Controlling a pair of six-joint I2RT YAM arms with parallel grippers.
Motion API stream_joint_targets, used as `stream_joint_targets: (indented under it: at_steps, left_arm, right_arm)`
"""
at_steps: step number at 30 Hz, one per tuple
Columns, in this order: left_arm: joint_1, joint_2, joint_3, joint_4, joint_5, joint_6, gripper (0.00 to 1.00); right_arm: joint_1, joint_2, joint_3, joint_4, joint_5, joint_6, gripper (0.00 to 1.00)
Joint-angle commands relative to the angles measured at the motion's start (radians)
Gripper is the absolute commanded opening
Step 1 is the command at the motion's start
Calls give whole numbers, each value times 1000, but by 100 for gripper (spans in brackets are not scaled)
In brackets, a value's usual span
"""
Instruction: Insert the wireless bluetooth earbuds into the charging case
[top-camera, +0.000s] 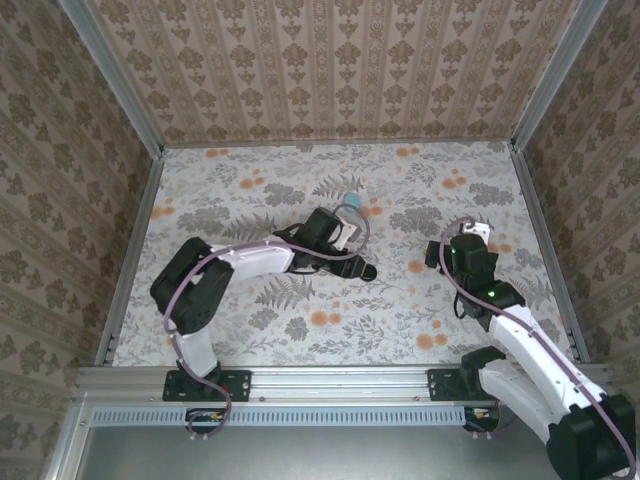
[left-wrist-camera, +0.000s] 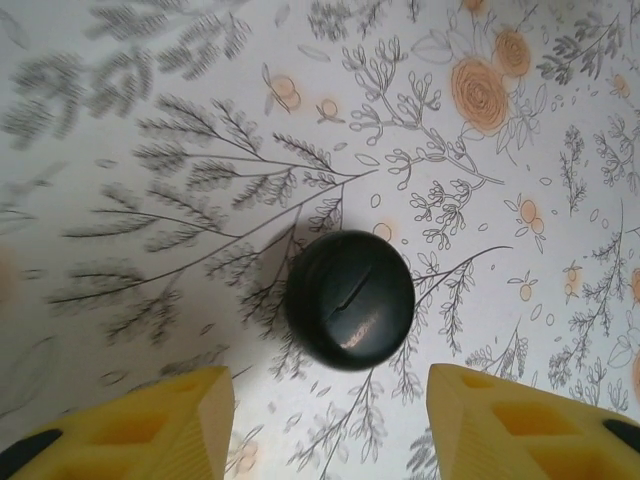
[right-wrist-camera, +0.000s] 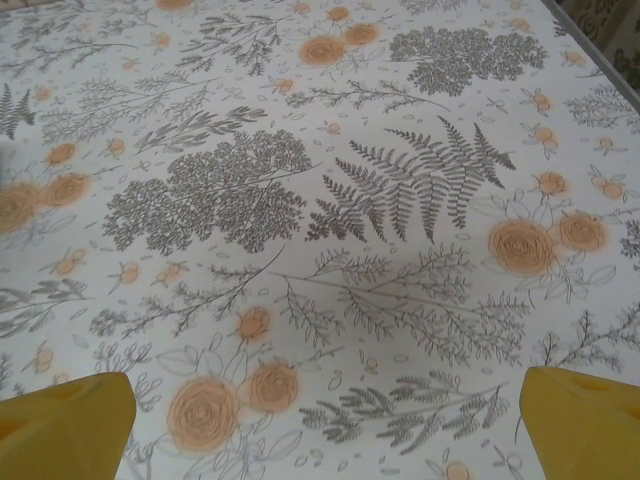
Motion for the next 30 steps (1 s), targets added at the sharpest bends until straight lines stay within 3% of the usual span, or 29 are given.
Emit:
stream_joint_targets:
  at_steps: [1,4,11,15,21,30]
  left_arm:
    - [66,-99,23,-130,-86,108,55]
    - [153,-185,18,-176,-132,166,62]
    - [390,-390,-81,-72,-241,323,99]
    - [493,-454,-187,52,-323,370,100]
    - [644,-437,-321,178,-326,384,100]
    - [748,-433,-580,604,-413,382,100]
  right_arm:
    - [-28,57,-9,144,8,-80,100]
    - [-62,101,-39,291,-2,-173,100]
    - [-198,235,-126,623,-121,-257,100]
    - [-224,327,-146,753,-159,-252,100]
    - [-226,459,-95,830,-283,-248,100]
    - [-236,649,-136,1133,-286,-281,100]
